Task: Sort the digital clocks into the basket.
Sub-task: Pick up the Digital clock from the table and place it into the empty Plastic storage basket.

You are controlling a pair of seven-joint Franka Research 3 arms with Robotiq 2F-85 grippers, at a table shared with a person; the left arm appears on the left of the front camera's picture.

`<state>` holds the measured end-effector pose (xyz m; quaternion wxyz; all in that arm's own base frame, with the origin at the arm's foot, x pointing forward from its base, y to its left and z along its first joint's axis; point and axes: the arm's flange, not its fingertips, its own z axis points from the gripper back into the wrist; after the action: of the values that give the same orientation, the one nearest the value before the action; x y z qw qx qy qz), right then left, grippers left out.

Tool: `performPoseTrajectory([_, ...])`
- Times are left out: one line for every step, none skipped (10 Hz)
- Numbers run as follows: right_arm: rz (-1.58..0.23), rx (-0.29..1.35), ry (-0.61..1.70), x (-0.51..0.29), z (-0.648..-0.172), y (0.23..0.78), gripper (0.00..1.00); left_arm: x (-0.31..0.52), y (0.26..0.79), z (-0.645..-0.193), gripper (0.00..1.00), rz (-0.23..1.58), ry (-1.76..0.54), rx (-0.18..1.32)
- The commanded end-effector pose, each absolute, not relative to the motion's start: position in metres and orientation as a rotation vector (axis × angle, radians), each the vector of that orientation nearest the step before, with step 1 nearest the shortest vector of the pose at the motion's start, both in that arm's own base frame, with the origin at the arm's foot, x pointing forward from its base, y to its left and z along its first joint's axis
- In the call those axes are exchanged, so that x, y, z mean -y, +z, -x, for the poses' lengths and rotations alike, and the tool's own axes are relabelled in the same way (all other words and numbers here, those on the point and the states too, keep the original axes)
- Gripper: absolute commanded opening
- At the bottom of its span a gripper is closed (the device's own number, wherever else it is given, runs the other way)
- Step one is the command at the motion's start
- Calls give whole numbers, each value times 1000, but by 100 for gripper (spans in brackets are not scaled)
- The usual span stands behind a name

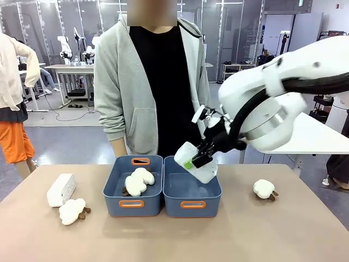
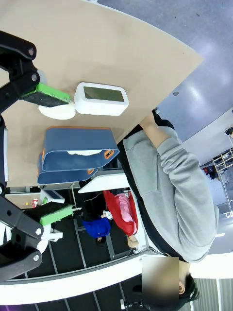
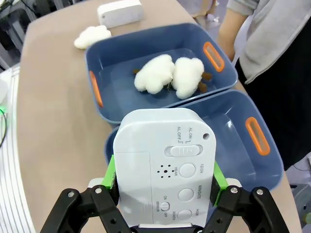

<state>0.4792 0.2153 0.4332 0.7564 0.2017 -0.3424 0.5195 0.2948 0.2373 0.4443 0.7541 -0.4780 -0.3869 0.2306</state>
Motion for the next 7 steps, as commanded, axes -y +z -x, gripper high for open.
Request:
performPoseTrajectory([-402,731,1151,-229,-495,416,24,-238,444,-296,100,1066,508,849])
performPoseTrajectory([-396,744,1196,-233,-503,400,24,-238,444,-296,100,1066,508,849])
performPoseTrajectory([-421,692,1188,-236,-509,385,24,-238,444,-296,100,1066,508,849])
performPoseTrajectory([-398,643,1210,-239,-511,366,24,-238,444,-296,100,1066,508,849])
performPoseTrajectory([-355,603,1241,-241,-510,349,24,-238,444,-296,100,1066,508,849])
performPoseTrajectory([-351,579,1268,-241,-510,336,82,-238,444,-296,100,1066,508,849])
performPoseTrajectory([-351,567,1277,-240,-511,331,89,-238,444,-296,100,1066,508,849])
